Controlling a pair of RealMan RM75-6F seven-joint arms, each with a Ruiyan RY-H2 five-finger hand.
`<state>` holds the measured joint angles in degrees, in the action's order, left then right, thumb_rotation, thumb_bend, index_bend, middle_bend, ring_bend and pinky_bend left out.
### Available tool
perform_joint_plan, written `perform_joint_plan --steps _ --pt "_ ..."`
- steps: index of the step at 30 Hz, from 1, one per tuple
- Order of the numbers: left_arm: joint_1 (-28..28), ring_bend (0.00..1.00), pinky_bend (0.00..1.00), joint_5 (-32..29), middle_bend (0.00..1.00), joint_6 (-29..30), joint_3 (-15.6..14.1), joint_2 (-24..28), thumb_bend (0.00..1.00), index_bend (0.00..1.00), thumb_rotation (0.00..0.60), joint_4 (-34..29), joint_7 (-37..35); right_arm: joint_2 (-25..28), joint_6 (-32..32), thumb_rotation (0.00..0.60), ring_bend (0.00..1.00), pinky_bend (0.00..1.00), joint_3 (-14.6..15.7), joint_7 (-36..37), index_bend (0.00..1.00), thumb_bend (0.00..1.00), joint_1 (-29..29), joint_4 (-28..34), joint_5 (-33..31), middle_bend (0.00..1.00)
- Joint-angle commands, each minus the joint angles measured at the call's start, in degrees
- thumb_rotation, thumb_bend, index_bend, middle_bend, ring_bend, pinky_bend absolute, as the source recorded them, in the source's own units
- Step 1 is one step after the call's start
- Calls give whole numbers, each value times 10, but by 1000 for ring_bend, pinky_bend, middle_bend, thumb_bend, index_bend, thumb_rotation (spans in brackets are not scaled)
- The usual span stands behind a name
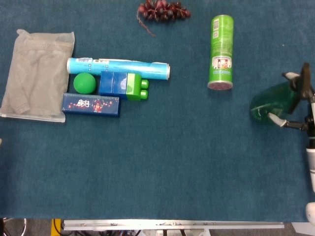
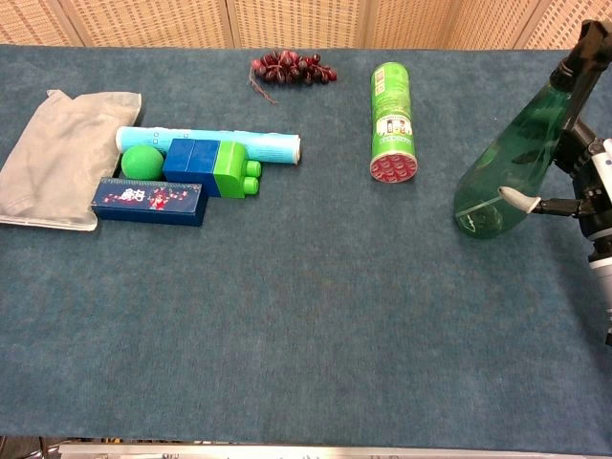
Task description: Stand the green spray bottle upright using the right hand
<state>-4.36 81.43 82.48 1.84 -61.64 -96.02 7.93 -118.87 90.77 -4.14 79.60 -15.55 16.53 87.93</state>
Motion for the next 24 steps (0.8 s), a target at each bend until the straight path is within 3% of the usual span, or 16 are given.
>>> perform_joint_plan --steps 1,8,24 --pt "0 90 345 0 123 0 0 0 21 413 600 0 1 6 8 600 179 367 3 -6 192 0 4 6 3 217" --pt "0 90 346 0 123 -1 -1 -1 21 413 600 0 3 26 43 600 136 320 4 -30 130 0 14 28 7 172" --pt "-3 90 346 -3 123 -8 -3 -5 21 413 600 1 11 74 90 600 125 307 -11 -75 118 0 34 102 1 164"
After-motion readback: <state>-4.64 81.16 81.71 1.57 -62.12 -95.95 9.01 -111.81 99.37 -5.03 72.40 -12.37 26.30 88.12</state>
